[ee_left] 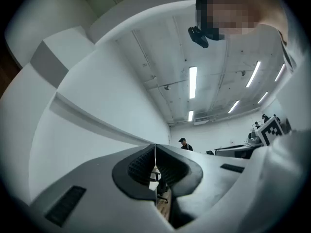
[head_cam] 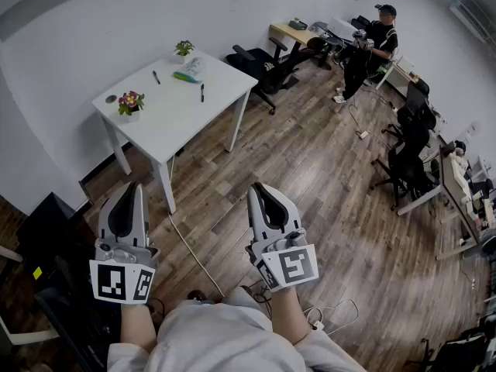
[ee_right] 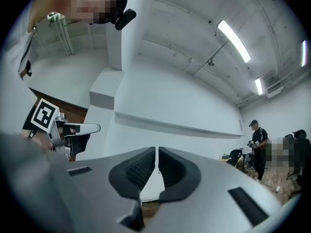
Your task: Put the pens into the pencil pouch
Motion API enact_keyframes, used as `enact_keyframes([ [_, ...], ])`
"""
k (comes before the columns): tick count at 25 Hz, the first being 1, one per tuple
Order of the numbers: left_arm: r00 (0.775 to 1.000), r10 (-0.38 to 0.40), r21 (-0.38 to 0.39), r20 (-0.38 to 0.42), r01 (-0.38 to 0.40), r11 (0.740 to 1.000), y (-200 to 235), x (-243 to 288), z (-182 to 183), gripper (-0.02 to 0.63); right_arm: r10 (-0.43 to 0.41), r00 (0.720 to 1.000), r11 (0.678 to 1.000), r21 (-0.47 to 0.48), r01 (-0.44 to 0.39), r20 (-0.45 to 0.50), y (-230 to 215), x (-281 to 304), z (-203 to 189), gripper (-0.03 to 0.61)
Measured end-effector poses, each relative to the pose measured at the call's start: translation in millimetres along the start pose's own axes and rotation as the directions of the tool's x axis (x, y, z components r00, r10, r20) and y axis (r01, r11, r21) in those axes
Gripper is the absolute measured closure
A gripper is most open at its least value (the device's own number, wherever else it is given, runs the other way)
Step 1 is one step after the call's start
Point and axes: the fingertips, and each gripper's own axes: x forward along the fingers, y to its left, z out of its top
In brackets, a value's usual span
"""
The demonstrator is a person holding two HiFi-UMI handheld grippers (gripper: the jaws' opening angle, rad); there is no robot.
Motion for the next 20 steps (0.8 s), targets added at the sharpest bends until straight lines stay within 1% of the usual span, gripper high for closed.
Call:
enact_keyframes([
  [6, 1.000, 0.008, -0.018, 0.003, -0.008, 1.000, 0.8, -3.1, -1.7, 0.588, -0.001, 1.000, 1.000, -0.006, 0.001, -0.001, 1.9, -5.2, -2.0, 0.538],
  [9, 1.000, -0.002, -0.044, 0.005, 0.002, 0.999, -1.8, -4.0, -3.2, 0.588, -0.004, 1.000, 1.000, -0.003, 0.004, 0.001, 3.2, -9.3, -1.2, 0.538],
  [16, 0.999, -0.034, -0.056, 0.008, 0.034, 0.998, -9.5, -5.0, -5.0, 0.588, -0.006, 1.000, 1.000, 0.010, 0.006, 0.001, 8.1, -16.7, -3.8, 0.538],
  [20, 0.999, -0.041, -0.074, 0.010, 0.042, 0.996, -14.7, -5.1, -4.7, 0.589, 0.003, 1.000, 1.000, -0.005, -0.003, -0.011, 10.0, -21.0, -5.4, 0.538],
])
